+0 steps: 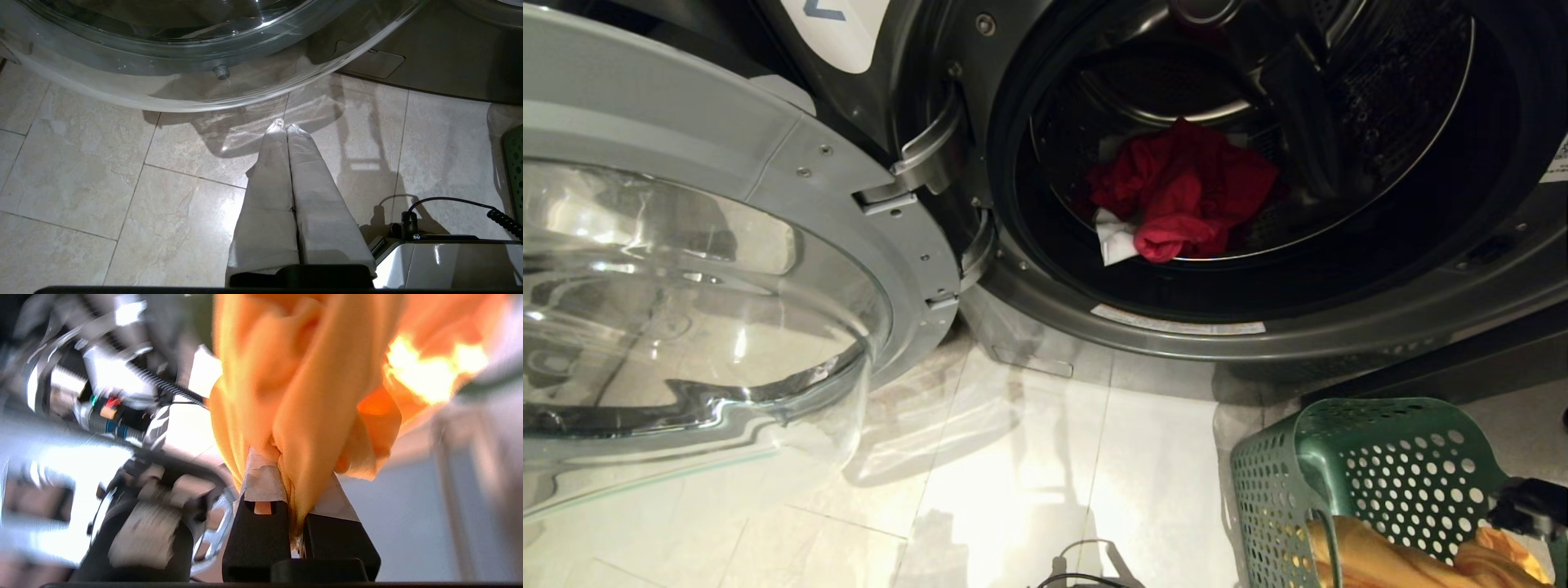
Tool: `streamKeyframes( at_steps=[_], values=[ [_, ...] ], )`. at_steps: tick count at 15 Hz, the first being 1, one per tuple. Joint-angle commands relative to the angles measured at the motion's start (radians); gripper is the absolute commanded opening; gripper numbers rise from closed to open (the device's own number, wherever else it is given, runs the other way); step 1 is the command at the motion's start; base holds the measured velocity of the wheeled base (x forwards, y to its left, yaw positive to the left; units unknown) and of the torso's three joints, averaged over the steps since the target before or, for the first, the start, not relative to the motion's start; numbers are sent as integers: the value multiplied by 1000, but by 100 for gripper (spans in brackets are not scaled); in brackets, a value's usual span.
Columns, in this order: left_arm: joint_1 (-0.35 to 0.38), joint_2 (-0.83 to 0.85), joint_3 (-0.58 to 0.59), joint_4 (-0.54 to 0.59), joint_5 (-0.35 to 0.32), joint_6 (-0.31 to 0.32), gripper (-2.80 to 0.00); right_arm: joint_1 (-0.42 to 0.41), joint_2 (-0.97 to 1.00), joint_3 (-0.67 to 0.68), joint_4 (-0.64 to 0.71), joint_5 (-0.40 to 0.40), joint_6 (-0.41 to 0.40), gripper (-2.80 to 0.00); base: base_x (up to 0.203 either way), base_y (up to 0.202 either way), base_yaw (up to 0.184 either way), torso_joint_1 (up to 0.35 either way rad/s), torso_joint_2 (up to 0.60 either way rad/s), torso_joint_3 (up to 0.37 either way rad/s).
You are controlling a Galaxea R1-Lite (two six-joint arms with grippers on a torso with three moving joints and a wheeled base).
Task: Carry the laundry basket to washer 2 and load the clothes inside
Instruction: Place the clothes into the washing machine
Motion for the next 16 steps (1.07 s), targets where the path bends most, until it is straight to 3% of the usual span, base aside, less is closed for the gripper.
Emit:
streamKeyframes(
  at_steps=[1,4,8,12,16],
  values=[
    [0,1,0,-1,1,0,-280,78,-172,6,72,66,-104,-280,0,0,0,0,0,0],
    [0,1,0,0,1,0,-280,253,-199,-15,83,195,-200,-280,0,0,0,0,0,0],
    [0,1,0,-1,1,0,-280,568,-185,-56,41,215,-228,-280,0,0,0,0,0,0],
    [0,1,0,0,-1,0,-280,892,-63,-116,-124,81,-198,-280,0,0,0,0,0,0],
    [0,1,0,-1,0,0,-280,1077,150,-196,-483,-201,42,-280,0,0,0,0,0,0]
  ],
)
